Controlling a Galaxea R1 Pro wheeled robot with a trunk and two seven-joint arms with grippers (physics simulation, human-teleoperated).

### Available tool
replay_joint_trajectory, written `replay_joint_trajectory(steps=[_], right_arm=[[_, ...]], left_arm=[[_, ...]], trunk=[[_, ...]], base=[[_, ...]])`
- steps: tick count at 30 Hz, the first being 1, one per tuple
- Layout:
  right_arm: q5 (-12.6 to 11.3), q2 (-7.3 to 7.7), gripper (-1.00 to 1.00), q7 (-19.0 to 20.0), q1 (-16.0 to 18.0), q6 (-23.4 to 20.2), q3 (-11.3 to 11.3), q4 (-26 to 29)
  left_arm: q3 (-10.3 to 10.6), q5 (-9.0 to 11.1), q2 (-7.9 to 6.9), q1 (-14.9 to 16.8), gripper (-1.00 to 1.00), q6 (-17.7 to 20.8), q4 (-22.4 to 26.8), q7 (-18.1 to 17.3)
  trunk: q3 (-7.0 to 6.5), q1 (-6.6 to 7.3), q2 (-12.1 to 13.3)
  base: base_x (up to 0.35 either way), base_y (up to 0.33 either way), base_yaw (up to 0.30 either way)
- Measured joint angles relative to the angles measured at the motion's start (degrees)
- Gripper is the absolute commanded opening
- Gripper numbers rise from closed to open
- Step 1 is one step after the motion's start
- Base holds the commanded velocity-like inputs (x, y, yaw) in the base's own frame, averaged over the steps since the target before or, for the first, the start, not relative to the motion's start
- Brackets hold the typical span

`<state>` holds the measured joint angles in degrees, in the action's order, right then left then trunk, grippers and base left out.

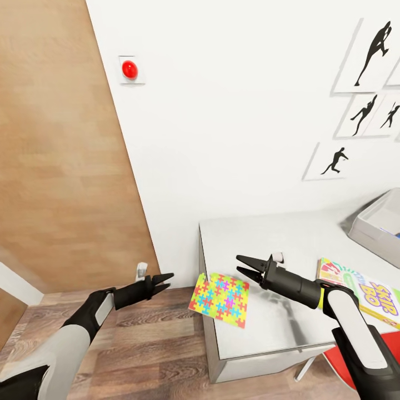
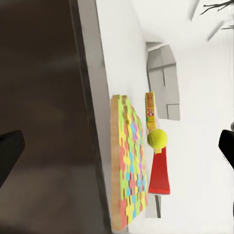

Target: Put all the toys in the child's room - the three board games (two on the bed and one on the table), the two jigsaw puzzles on the table, and the tennis ball on the table - inside the toy box on the table in the child's room.

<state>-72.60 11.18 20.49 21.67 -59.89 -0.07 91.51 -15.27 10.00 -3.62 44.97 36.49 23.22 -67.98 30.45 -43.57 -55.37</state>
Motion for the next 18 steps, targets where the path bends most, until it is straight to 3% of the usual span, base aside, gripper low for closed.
replay_joint_trajectory(steps=[18], right_arm=[[0.5, -0.57, 1.0, -0.2, 0.0, 0.0, 0.3, 0.0]], left_arm=[[0.1, 0.1, 0.53, -0.2, 1.0, -0.1, -0.5, -0.8]], trunk=[[0.0, 0.0, 0.0]], base=[[-0.053, 0.0, 0.0]])
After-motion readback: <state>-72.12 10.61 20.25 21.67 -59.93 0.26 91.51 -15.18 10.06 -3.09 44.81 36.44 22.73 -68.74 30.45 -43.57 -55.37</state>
